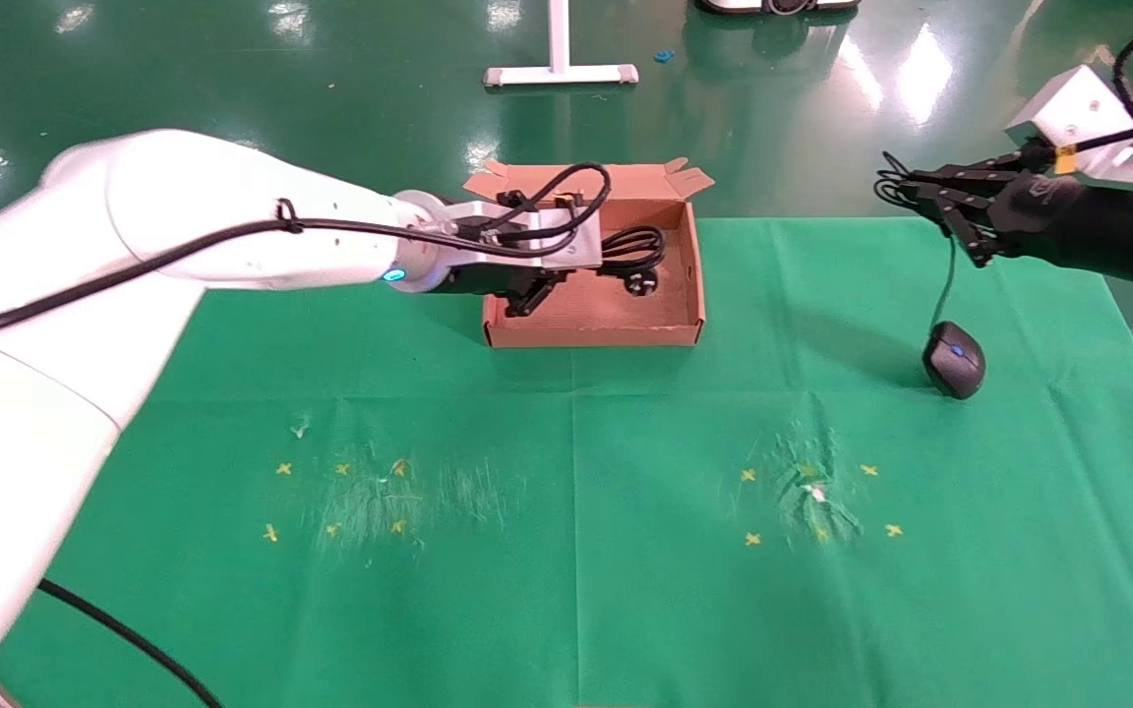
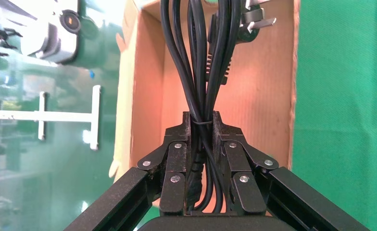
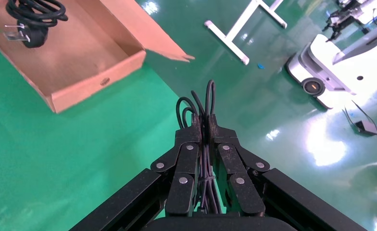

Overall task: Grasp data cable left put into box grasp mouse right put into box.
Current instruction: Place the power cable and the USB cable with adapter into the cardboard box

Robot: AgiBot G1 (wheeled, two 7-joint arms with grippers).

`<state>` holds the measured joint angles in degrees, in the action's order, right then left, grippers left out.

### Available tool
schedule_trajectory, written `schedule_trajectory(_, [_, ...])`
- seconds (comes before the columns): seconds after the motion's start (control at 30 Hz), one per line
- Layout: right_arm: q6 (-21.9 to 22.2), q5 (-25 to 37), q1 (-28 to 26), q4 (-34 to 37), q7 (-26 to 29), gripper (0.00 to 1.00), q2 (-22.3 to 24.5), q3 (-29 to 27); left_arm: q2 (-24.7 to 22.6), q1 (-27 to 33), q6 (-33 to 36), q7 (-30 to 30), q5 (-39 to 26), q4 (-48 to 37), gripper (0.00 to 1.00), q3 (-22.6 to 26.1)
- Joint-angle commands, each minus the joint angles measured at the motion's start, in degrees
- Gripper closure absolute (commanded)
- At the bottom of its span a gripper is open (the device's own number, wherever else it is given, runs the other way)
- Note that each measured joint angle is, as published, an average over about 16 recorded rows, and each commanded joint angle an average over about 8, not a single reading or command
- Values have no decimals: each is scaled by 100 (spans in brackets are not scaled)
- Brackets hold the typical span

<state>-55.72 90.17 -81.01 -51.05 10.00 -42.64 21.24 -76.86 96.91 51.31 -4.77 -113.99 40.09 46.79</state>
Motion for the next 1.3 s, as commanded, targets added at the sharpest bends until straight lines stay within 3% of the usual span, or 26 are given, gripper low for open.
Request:
schedule_trajectory(0.03, [-33,-42,-36,20,-34,100,61,-36,-173,30,-311,302,207,-276,100,86])
schedule_trajectory(0.37, [-53,-130,-321,391,-224,100,69,-129,-185,140,-835,591,1126,-381,100,1222])
schedule_trajectory(0.63, [-129,-238,-397,518,-426,100,35,-173,-183,221,-1325,268,1280,-462,1,2010])
schedule_trajectory(0.97, [-198,-337,-565,595,-465,100,-17,-219,-164,393,-1573,42,1685,-459,0,2569])
schedule_trajectory(1.3, [-373,-629,-811,368,-410,100,-157,-331,260,1101,-1640,-43,1903,-1101,0,2600])
